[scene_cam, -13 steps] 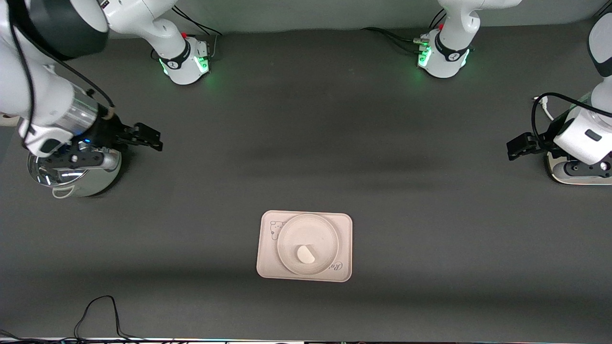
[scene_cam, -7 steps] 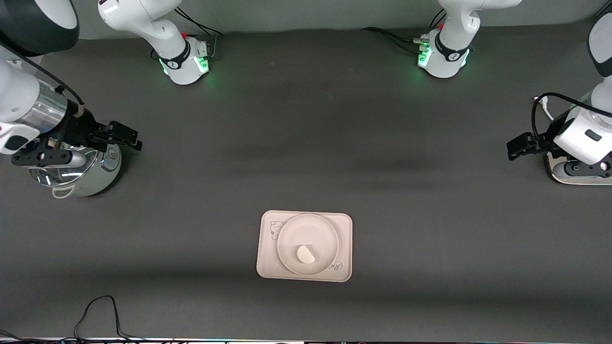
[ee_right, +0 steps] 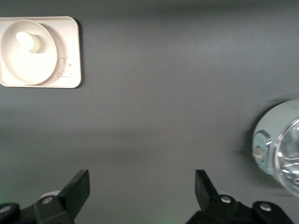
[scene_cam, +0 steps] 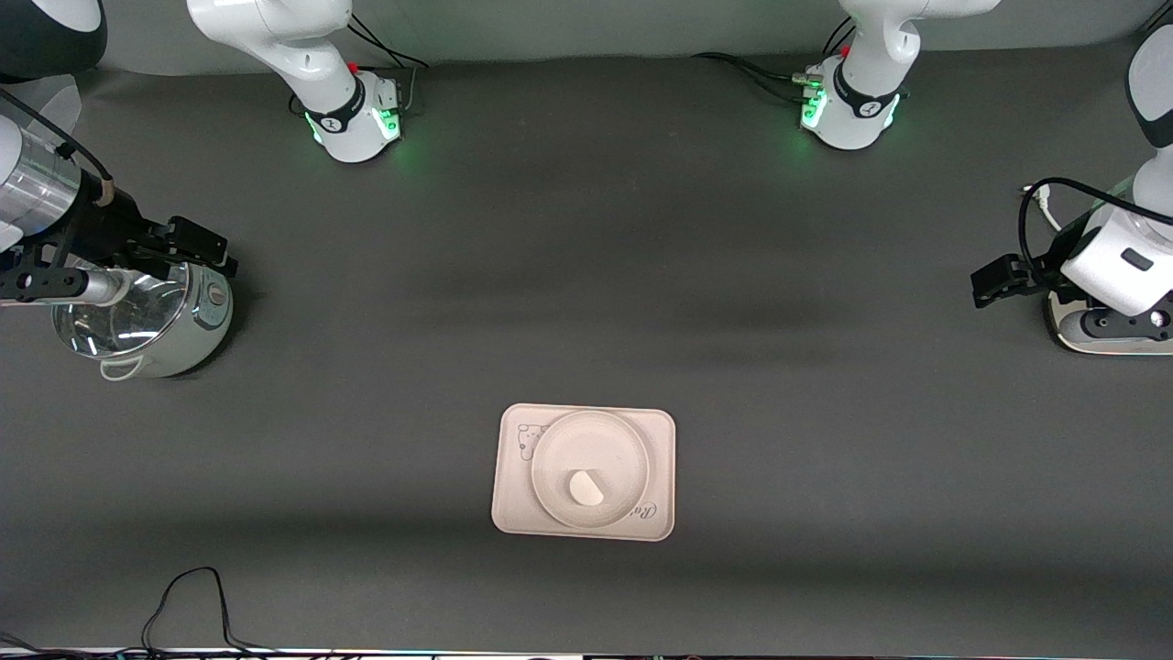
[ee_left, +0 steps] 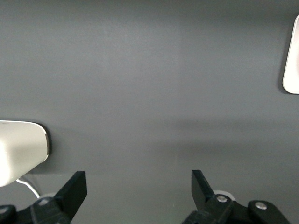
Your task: Place bun in plate and plate on tray
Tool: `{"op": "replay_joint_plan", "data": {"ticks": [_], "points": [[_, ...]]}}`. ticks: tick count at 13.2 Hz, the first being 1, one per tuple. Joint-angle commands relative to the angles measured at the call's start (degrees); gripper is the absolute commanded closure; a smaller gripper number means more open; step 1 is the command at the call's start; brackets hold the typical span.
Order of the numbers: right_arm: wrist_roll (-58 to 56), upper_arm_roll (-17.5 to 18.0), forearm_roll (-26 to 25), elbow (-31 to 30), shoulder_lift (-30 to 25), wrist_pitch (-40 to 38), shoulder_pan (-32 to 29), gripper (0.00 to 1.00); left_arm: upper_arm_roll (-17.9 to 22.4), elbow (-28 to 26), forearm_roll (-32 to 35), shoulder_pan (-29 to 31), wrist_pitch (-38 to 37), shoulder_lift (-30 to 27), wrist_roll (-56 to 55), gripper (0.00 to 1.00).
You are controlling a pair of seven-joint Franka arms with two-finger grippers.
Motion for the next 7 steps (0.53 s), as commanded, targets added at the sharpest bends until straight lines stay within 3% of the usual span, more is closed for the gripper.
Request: {"op": "replay_joint_plan", "data": {"ticks": [1, 7], "points": [[-1.2, 3.0, -6.6, -1.3, -0.8, 0.6, -1.1, 0.0, 0.3, 1.1, -0.6, -0.4, -0.7, 0.2, 0.1, 0.0], [-1.1, 1.8, -5.9, -1.4, -1.0, 0.2, -1.3, 0.0, 0.3, 1.2, -0.5, -0.4, -0.6, 0.0, 0.1, 0.0]]}}
